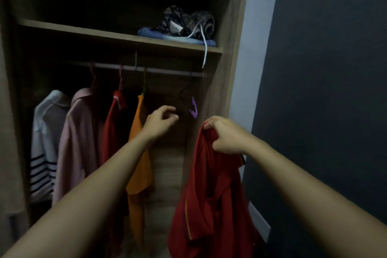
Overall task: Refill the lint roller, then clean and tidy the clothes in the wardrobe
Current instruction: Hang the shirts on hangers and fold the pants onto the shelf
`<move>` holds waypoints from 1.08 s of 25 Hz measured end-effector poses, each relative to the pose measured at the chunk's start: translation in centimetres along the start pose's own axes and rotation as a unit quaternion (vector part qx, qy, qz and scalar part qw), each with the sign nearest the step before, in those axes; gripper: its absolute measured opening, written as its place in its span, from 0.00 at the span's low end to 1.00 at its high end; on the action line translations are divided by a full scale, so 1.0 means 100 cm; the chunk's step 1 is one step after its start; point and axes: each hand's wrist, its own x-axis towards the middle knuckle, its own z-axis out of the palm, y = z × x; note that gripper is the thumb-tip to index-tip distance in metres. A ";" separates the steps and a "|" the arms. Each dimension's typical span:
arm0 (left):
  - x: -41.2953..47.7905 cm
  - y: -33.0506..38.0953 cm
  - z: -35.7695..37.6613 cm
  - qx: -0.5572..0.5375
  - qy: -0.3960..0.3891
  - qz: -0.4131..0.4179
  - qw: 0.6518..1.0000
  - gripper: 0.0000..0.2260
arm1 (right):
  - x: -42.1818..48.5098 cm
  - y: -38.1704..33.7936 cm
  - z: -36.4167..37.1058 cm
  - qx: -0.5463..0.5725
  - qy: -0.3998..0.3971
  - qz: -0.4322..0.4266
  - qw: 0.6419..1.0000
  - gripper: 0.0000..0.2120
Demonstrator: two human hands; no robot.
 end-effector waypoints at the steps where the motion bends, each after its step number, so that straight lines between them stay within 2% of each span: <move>1: 0.022 0.001 0.011 -0.034 0.022 -0.026 0.999 0.13 | 0.006 0.003 -0.002 -0.006 -0.003 -0.002 1.000 0.29; 5: 0.109 -0.008 0.050 -0.139 -0.009 -0.112 0.984 0.13 | 0.020 0.011 -0.008 -0.026 0.006 0.007 1.000 0.28; 7: 0.142 -0.013 0.072 -0.130 -0.031 -0.126 0.983 0.13 | 0.028 0.013 -0.008 -0.031 0.019 0.020 0.999 0.28; 10: 0.180 -0.020 0.104 -0.081 -0.035 -0.136 0.987 0.25 | 0.040 0.016 -0.006 -0.062 0.028 0.032 0.997 0.28; 12: 0.187 -0.014 0.114 -0.116 -0.031 -0.148 0.982 0.29 | 0.046 0.019 -0.004 -0.076 0.033 0.036 0.996 0.28; 14: 0.192 -0.012 0.124 -0.166 -0.038 -0.153 0.974 0.19 | 0.051 0.024 -0.003 -0.073 0.034 0.045 0.996 0.29; 16: 0.199 -0.008 0.130 -0.252 -0.047 -0.172 0.951 0.03 | 0.055 0.030 -0.002 -0.065 0.032 0.052 0.996 0.29; 18: 0.203 0.001 0.126 -0.346 -0.044 -0.188 0.918 0.10 | 0.059 0.033 -0.001 -0.061 0.023 0.055 0.996 0.28; 24: 0.173 0.022 0.090 -0.471 -0.036 -0.225 0.852 0.11 | 0.070 0.031 0.012 -0.058 -0.001 0.034 0.998 0.28; 25: 0.161 0.022 0.081 -0.477 -0.037 -0.234 0.847 0.11 | 0.071 0.030 0.017 -0.058 -0.008 0.027 0.998 0.28; 27: 0.134 0.018 0.066 -0.442 -0.022 -0.249 0.862 0.12 | 0.073 0.028 0.027 -0.058 -0.020 0.017 0.998 0.28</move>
